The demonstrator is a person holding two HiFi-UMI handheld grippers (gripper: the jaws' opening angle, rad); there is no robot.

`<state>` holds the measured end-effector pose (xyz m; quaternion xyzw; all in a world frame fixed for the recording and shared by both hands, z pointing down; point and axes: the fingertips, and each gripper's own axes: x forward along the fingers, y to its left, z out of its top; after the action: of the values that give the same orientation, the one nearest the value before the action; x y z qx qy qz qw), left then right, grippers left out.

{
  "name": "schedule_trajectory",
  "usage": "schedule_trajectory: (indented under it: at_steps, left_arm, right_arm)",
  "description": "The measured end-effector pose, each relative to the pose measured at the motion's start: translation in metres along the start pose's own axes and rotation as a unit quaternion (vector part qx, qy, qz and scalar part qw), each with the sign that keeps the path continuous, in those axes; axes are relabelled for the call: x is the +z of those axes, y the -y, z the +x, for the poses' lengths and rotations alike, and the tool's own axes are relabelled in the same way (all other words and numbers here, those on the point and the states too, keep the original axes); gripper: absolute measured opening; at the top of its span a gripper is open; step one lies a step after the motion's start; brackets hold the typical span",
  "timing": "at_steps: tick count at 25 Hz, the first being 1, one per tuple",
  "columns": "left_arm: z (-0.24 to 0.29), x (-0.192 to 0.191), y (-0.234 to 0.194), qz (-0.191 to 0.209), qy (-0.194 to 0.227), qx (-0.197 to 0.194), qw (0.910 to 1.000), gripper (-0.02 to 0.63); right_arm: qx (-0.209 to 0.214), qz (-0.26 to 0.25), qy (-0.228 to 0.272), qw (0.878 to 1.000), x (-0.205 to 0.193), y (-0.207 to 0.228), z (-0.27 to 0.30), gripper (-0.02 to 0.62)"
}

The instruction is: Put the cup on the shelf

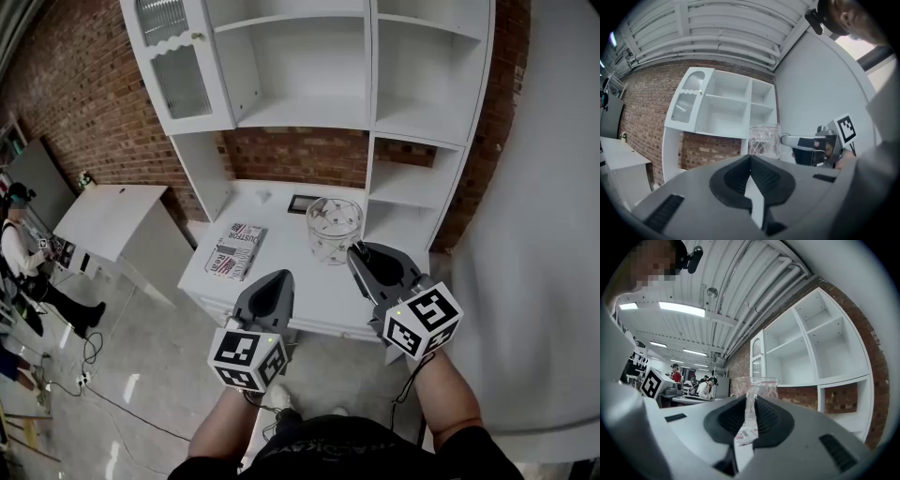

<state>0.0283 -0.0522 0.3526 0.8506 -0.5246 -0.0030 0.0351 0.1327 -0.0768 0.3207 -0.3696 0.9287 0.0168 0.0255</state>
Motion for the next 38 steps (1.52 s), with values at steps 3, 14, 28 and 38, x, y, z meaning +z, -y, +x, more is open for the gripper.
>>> schedule_trajectory:
  at_steps: [3,14,28,38]
  left_arm:
    - [0.001,0.000,-0.003,-0.001,-0.001,0.000,1.0000,0.005]
    - [0.001,0.004,-0.025,-0.003,-0.002,0.000,1.0000,0.005]
    - [0.010,0.011,-0.075,-0.009,-0.004,-0.015,0.9998,0.005]
    - [0.024,0.017,-0.123,-0.009,-0.004,-0.036,0.9993,0.005]
  right_arm:
    - [0.001,0.001,0.000,1.000,0.000,-0.001,0.003,0.032]
    - [0.002,0.006,-0.003,1.000,0.001,-0.006,0.027,0.032]
    - [-0.009,0.008,-0.011,1.000,0.002,-0.013,0.078,0.032]
    - [-0.025,0.007,-0.011,1.000,0.005,-0.018,0.130,0.032]
